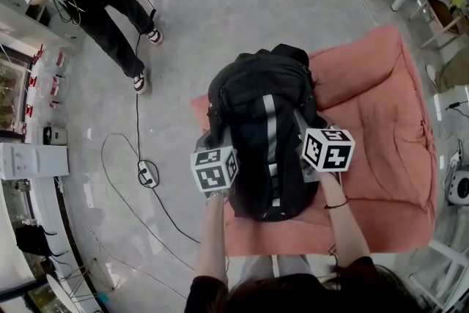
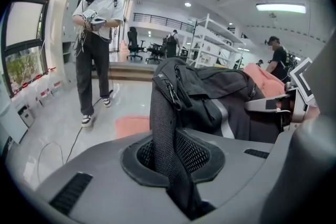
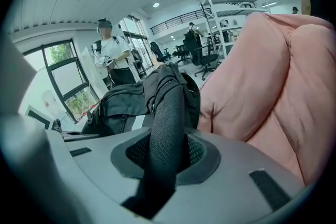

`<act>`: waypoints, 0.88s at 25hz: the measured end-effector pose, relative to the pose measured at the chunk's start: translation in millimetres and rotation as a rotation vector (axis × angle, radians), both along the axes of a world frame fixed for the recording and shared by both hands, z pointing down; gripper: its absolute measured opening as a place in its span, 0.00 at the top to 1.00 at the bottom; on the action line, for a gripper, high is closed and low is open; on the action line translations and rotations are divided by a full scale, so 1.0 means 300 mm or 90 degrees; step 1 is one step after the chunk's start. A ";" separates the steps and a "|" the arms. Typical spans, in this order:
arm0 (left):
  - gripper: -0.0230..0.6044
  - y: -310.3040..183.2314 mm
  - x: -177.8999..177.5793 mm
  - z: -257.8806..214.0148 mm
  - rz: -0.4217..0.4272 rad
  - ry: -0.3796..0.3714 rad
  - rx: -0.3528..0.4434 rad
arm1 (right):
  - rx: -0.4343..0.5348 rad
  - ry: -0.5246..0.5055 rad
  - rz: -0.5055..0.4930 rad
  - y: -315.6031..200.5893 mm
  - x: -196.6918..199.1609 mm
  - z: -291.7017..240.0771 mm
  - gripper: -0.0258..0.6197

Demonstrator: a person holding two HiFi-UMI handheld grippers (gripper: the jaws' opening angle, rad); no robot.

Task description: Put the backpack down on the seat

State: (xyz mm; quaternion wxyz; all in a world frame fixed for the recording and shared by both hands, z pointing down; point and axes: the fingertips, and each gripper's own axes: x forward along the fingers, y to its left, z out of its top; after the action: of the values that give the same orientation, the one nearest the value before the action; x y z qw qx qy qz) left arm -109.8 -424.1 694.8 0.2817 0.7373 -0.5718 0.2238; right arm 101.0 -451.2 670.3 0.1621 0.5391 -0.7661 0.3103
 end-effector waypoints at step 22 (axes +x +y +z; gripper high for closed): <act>0.62 -0.131 0.010 0.102 -0.023 -0.057 -0.018 | -0.017 -0.003 0.056 -0.122 0.001 0.090 0.66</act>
State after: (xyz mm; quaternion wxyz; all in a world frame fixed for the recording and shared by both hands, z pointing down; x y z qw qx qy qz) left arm -106.8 -463.3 725.3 0.2702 0.7118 -0.5940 0.2597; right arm 101.4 -487.8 697.4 0.1535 0.5691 -0.7380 0.3287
